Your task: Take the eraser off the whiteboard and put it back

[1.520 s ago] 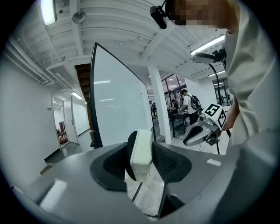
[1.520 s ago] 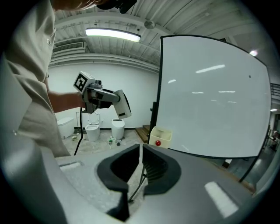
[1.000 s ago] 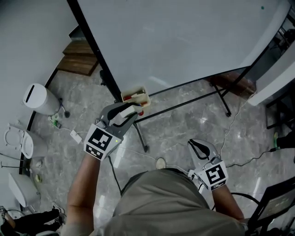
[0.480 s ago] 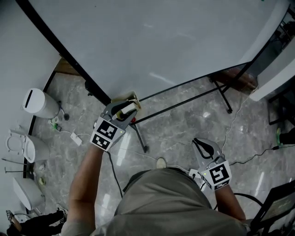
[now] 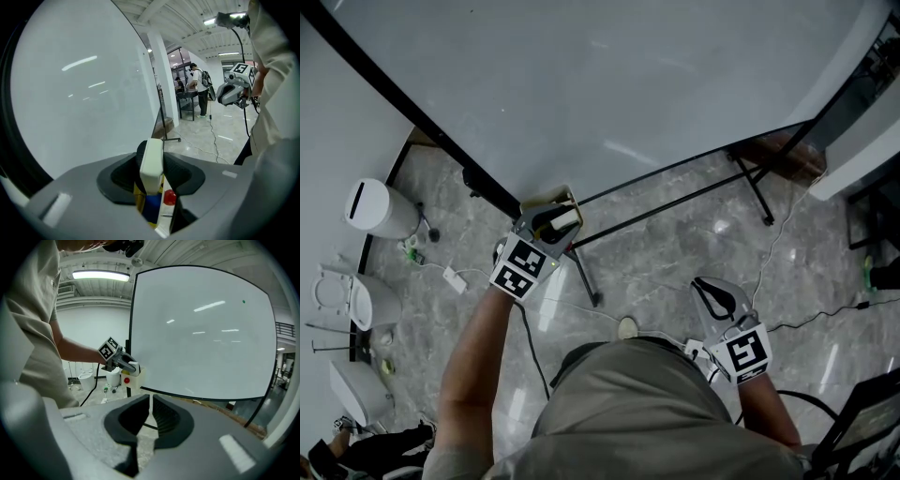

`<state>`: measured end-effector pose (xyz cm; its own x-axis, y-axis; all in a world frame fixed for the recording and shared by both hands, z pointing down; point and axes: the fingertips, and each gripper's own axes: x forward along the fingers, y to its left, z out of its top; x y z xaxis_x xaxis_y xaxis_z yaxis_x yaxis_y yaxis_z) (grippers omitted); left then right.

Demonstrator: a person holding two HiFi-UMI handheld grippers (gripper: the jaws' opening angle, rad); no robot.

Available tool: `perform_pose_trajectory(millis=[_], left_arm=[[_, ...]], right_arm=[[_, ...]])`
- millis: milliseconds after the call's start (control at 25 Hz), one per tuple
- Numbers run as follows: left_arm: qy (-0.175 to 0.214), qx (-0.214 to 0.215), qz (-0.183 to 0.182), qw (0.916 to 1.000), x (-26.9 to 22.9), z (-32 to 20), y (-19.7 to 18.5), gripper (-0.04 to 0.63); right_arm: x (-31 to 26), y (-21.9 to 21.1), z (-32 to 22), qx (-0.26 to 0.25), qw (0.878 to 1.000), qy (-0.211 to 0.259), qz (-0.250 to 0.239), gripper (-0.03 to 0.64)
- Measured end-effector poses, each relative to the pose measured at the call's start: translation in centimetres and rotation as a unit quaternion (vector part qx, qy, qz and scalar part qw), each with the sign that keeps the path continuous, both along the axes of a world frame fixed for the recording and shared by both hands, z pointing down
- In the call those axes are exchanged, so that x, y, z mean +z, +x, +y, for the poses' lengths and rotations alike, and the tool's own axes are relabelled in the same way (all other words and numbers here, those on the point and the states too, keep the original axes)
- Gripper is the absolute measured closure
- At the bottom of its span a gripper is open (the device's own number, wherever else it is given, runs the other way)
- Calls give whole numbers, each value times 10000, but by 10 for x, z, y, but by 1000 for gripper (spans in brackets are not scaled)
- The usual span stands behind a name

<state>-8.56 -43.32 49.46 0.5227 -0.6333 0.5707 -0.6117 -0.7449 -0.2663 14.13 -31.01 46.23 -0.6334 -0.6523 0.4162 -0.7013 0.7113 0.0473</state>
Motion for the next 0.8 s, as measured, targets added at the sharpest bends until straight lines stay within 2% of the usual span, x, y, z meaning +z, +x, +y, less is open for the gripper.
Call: perform_pose_trajectory(millis=[320, 560, 800], left_arm=[[-99, 57, -179, 9998, 12, 0, 1, 423], [-90, 132, -600, 9981, 19, 3, 4, 422], [-72, 137, -772, 9969, 22, 4, 7, 420]], right_arm=[[2, 2, -2, 17, 10000, -15, 43, 603], [2, -3, -1, 15, 10000, -77, -24, 603], [1, -4, 1, -16, 9999, -70, -89, 603]])
